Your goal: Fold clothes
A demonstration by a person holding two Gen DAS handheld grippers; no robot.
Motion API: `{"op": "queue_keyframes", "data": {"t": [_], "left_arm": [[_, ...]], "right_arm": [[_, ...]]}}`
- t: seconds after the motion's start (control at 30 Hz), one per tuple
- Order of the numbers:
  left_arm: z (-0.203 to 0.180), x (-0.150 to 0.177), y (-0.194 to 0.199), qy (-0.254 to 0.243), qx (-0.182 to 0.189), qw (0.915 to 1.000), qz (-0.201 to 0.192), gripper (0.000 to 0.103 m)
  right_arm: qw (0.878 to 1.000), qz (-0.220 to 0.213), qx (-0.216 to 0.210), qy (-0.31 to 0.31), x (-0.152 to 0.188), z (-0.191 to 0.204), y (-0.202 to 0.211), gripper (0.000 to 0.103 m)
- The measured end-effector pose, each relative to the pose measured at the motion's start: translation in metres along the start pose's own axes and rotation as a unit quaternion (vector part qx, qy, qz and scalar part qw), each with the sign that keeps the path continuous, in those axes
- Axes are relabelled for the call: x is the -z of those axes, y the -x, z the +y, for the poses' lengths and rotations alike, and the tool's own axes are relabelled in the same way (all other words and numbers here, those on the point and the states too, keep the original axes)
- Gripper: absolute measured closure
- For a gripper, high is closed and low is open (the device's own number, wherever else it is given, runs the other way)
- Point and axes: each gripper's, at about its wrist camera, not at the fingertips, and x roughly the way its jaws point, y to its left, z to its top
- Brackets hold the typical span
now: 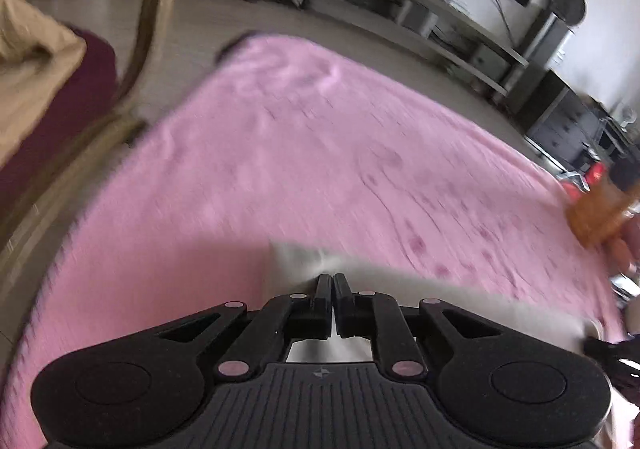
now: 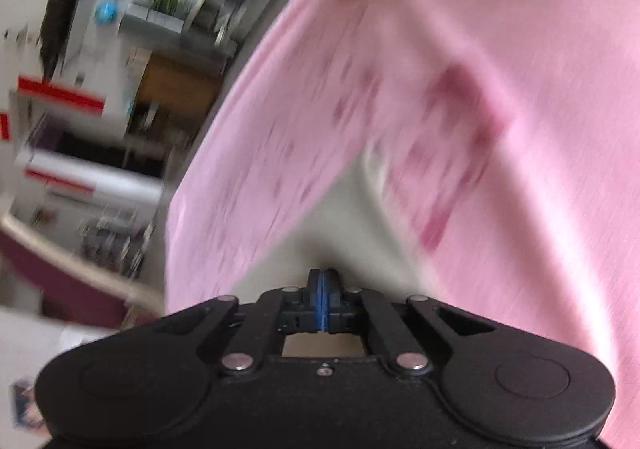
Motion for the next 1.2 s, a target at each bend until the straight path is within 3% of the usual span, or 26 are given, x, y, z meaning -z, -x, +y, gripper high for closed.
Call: {"op": "queue_keyframes", "data": {"t": [0.1, 0.17, 0.2, 0.27, 0.33, 0.43, 0.53, 0.6, 0.67, 0.77, 0.83, 0.9, 1.03, 1.2], "left_arm": [[-0.005, -0.006, 0.003, -0.030, -0.089, 0.9948, -0.039, 0.091], [-0.007, -0.010, 0.008, -0.053, -0.161, 0.9839, -0.057, 0.091], [-0.003, -0.011, 0.014, -0.055, -0.181, 0.9798, -0.063, 0.091], [0.004, -0.012, 0.025, -0.040, -0.181, 0.9804, -0.065, 0.091], [0.005, -0.009, 0.039, -0.019, -0.136, 0.9886, -0.061, 0.091], [-0.004, 0.000, 0.048, -0.014, -0.045, 0.9983, -0.035, 0.090], [-0.009, 0.003, 0.033, -0.026, -0.019, 0.9995, -0.005, 0.086], [-0.001, 0.003, 0.027, -0.022, -0.062, 0.9978, -0.002, 0.087], [0.007, 0.004, 0.021, -0.018, -0.105, 0.9943, 0.001, 0.090], [0.013, 0.003, 0.023, -0.028, -0.179, 0.9833, -0.011, 0.092], [0.016, 0.000, 0.031, -0.017, -0.190, 0.9813, -0.025, 0.095], [0.015, -0.004, 0.043, -0.016, -0.162, 0.9860, -0.036, 0.095], [-0.014, -0.001, 0.071, -0.045, -0.074, 0.9954, -0.040, 0.093], [-0.037, 0.020, 0.095, -0.084, 0.014, 0.9956, -0.039, 0.088]], "right_arm": [[0.998, -0.065, 0.016, -0.011, -0.006, -0.006, 0.007, 0.103], [0.994, -0.102, 0.041, -0.002, -0.005, -0.003, 0.014, 0.102], [0.991, -0.119, 0.057, 0.010, -0.003, 0.001, 0.018, 0.095], [0.984, -0.151, 0.090, 0.040, 0.003, 0.012, 0.029, 0.091], [0.982, -0.161, 0.083, 0.048, 0.008, 0.016, 0.041, 0.091], [0.991, -0.129, 0.024, 0.028, 0.020, 0.018, 0.044, 0.089], [0.998, -0.053, -0.024, 0.013, 0.033, 0.020, 0.027, 0.088], [1.000, 0.004, -0.014, 0.011, 0.038, 0.015, 0.013, 0.085], [1.000, 0.019, 0.019, -0.002, 0.039, 0.001, 0.011, 0.103], [0.997, -0.048, 0.041, -0.034, 0.037, -0.014, 0.037, 0.103], [0.990, -0.098, 0.096, -0.018, 0.039, -0.011, 0.056, 0.092], [0.981, -0.135, 0.139, -0.001, 0.042, -0.008, 0.073, 0.091], [0.991, -0.114, 0.066, -0.022, 0.056, -0.002, 0.085, 0.090], [0.998, -0.066, 0.002, -0.010, 0.069, 0.028, 0.084, 0.089]]}}
